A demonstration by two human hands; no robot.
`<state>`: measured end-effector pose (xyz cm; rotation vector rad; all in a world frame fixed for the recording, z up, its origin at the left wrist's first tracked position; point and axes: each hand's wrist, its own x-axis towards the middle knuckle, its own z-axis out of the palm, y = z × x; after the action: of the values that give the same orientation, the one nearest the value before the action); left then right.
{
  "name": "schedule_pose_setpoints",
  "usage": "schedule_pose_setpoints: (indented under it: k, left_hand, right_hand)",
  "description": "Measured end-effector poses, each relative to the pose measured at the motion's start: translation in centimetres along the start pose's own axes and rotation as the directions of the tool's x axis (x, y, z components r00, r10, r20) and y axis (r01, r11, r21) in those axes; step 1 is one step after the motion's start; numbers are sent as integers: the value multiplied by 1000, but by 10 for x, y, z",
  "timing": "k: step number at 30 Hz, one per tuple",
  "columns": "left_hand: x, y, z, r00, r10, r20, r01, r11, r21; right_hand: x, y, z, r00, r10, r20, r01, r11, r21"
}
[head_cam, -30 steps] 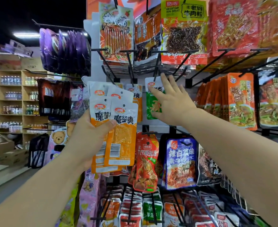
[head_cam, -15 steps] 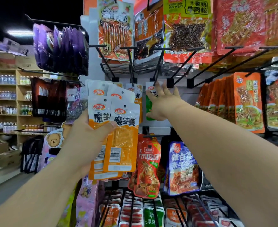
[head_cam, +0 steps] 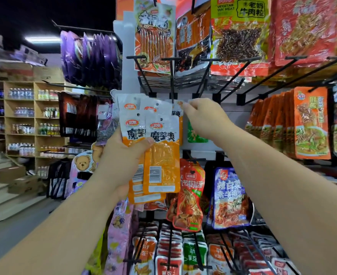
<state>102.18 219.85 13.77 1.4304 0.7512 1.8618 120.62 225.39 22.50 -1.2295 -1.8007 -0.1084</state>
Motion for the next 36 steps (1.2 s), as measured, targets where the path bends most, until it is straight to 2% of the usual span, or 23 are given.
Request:
schedule_pose_setpoints:
  k: [2, 4, 8, 13, 18, 20, 23, 25, 28, 31, 36]
  left_hand:
    - [-5, 2, -1, 1000, -10, -6, 9, 997, -79]
    - [-15, 3, 0, 1000, 6, -18, -8, 994, -110]
    - [-38, 4, 8, 998, 13, -61, -23, 987, -160]
    - [-47, 11, 5, 997, 6, -81, -16, 991, -135]
    - [-39, 11, -15, 986, 12, -164, -24, 997, -72]
    - [-36, 9, -23, 980, 14, -198, -28, 997, -68]
    - [-30, 6, -29, 980, 26, -199, -36, 998, -47]
    - [-25, 6, -31, 981, 50, -187, -54, 998, -21]
    - [-15, 4, -30, 985, 71, -159, -70, 997, 14]
    - [-7, 1, -30, 989, 66, -136, -66, 998, 5]
    - [-3, -5, -34, 993, 64, -101, -64, 998, 7]
  right_hand:
    - [-32, -15, -3, 998, 13, -67, 7, 959, 284]
    - [-65, -25, -1, 998, -30, -51, 47, 919, 391]
    - [-98, -26, 7, 997, -67, -42, 77, 927, 367]
    - [-105, -25, 6, 1000, -18, 15, 9, 884, 468]
    - [-100, -19, 2, 999, 48, -20, -30, 844, 536]
    - [-93, -19, 1, 996, 85, -2, -67, 795, 603]
    - [-80, -26, -1, 989, 136, 56, -134, 668, 732]
    - [-72, -35, -5, 987, 154, 50, -137, 629, 765]
    - [-61, -45, -8, 981, 194, 17, -156, 731, 665]
    - [-42, -44, -2, 977, 204, -70, -106, 737, 668]
    - [-13, -45, 6, 947, 214, -240, -31, 803, 595]
